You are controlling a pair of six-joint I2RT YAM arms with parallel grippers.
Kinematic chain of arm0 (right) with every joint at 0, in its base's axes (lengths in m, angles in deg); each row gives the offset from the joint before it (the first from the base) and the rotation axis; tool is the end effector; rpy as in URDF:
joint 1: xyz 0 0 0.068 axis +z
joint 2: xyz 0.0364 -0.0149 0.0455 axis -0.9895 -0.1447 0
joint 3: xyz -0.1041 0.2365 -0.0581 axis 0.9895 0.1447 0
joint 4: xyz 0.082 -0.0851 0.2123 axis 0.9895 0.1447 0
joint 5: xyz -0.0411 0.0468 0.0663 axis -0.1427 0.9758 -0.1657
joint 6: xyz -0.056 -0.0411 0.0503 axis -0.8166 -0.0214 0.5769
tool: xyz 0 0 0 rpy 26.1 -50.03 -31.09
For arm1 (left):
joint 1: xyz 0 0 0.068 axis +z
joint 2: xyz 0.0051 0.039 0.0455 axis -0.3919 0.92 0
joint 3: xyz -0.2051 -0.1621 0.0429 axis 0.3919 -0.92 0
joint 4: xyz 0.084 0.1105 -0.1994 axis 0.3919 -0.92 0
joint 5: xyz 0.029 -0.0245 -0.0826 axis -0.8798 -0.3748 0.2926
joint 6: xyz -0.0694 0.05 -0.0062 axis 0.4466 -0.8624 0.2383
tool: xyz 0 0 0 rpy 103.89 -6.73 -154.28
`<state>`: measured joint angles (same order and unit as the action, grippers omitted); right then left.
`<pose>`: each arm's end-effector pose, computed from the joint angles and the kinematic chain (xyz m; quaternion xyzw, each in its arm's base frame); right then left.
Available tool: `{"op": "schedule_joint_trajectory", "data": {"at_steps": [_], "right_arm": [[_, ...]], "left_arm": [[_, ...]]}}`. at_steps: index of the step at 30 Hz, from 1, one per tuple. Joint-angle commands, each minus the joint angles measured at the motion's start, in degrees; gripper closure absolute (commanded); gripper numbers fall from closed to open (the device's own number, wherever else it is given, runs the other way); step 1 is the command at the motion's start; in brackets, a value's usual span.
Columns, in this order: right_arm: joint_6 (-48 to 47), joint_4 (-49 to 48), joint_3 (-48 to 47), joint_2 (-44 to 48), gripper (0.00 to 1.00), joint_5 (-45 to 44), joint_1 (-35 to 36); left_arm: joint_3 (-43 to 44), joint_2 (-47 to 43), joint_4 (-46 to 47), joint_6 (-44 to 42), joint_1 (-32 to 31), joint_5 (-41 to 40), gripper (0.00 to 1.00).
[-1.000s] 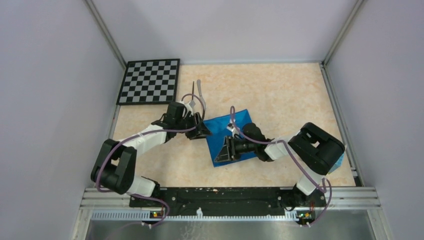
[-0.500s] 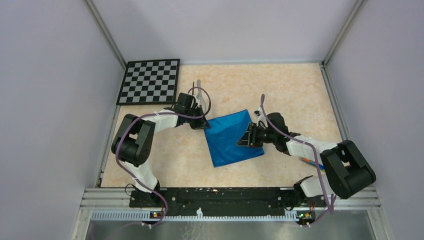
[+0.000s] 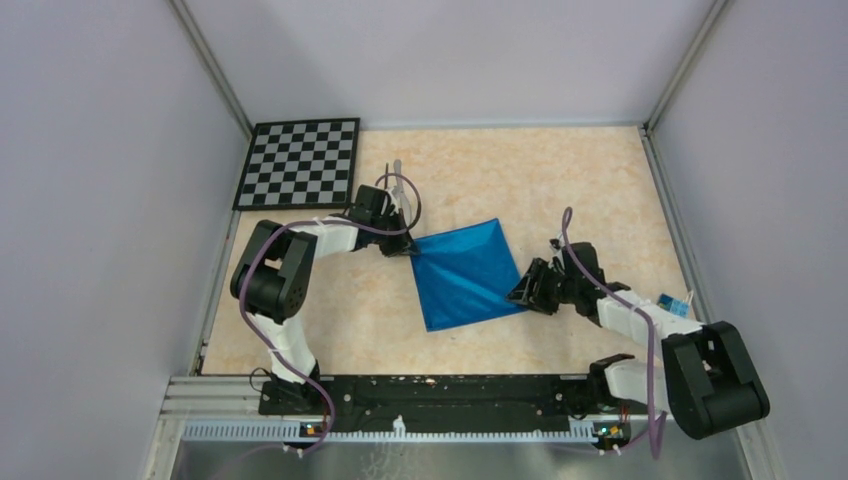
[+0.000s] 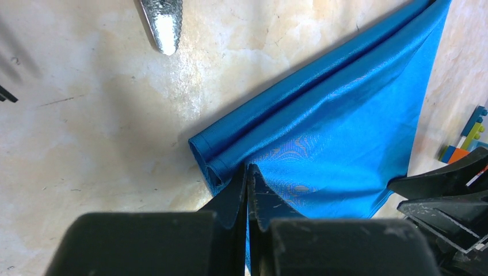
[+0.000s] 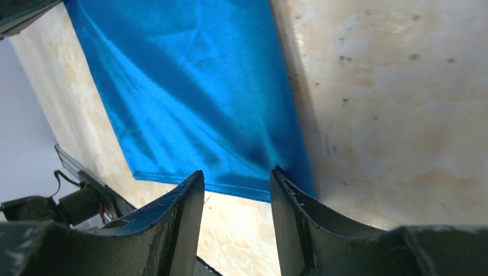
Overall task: Fold the napkin into a case and place the utensils inside
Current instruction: Rotate the square-folded napkin at the center of the board.
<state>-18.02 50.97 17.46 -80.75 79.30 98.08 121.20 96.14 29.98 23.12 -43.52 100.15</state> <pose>0.1938 0.0904 0.1160 0.1142 0.9121 0.3389 0.2003 0.3368 -0.1592 0.1177 -0.0379 0.9256 -0.3242 0.1918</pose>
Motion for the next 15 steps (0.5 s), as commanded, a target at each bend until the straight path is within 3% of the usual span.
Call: {"op": "schedule_joint_trajectory", "data": {"at_steps": [1,5,7,11,15], "right_arm": [[-1.5,10.1,0.8,2.4,0.53,-7.4,-1.9],[-6.6,10.5,-3.4,7.8,0.52,-1.2,-1.6],[-8.4,8.3,-6.7,7.9,0.45,2.1,-1.5],[-9.8,4.2,-15.4,-1.8,0.43,8.8,-1.5],[-3.8,-8.2,-20.6,-13.3,0.46,14.1,-1.4]], "left_arm": [[-1.9,2.1,-0.9,-2.1,0.0,-4.5,1.00],[-0.2,1.5,-2.4,-3.2,0.0,-1.9,0.93],[0.7,0.1,-3.1,-3.4,0.0,0.8,0.86],[4.1,-3.6,-6.2,-4.2,0.1,4.2,0.72],[7.2,-4.9,-7.9,-4.4,0.1,5.6,0.68]]}}
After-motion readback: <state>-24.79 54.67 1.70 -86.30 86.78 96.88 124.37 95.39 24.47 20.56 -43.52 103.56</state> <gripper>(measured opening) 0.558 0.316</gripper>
